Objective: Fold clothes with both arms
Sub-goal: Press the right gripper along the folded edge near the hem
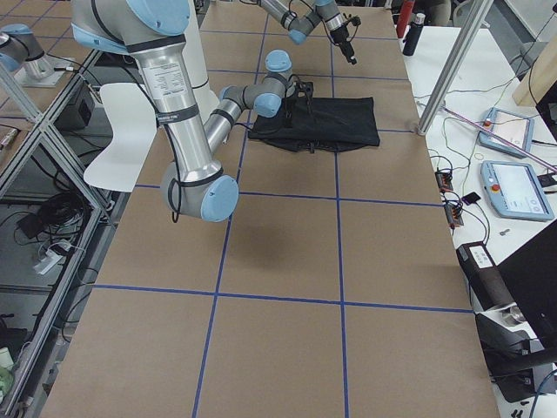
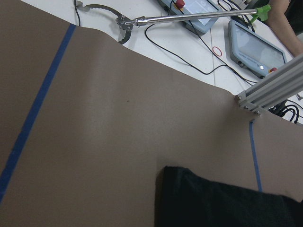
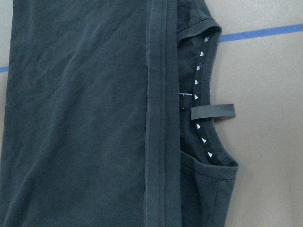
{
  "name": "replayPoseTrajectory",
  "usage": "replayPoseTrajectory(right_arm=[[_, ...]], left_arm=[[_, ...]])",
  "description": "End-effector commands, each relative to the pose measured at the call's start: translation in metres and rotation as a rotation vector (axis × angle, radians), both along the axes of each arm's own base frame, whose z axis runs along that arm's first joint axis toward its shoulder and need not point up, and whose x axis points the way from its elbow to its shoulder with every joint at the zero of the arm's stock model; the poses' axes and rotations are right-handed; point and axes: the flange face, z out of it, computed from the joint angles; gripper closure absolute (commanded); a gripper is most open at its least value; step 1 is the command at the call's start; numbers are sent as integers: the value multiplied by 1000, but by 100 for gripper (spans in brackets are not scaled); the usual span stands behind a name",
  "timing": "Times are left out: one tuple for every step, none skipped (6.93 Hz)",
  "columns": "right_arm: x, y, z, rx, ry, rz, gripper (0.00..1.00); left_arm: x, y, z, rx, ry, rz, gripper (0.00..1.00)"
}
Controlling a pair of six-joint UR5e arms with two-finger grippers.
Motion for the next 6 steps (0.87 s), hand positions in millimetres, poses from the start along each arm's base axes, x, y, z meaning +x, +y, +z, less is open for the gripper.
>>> replayPoseTrajectory(right_arm=[[-65, 26, 8, 57, 80, 0, 0], [-84, 34, 20, 72, 119, -1, 0], [-94, 42, 28, 98, 145, -31, 0], [-101, 42, 35, 112, 167, -49, 0], [-104, 44, 41, 118, 199, -70, 0], [-106, 44, 38, 123, 242, -89, 0]], left_arm=[[-26, 34, 6, 32, 3, 30, 0], [-27, 35, 8, 29, 2, 31, 0], [-27, 35, 8, 29, 1, 30, 0], [-27, 35, 8, 29, 1, 30, 0], [-27, 35, 8, 29, 1, 30, 0], [-26, 35, 8, 29, 2, 33, 0]])
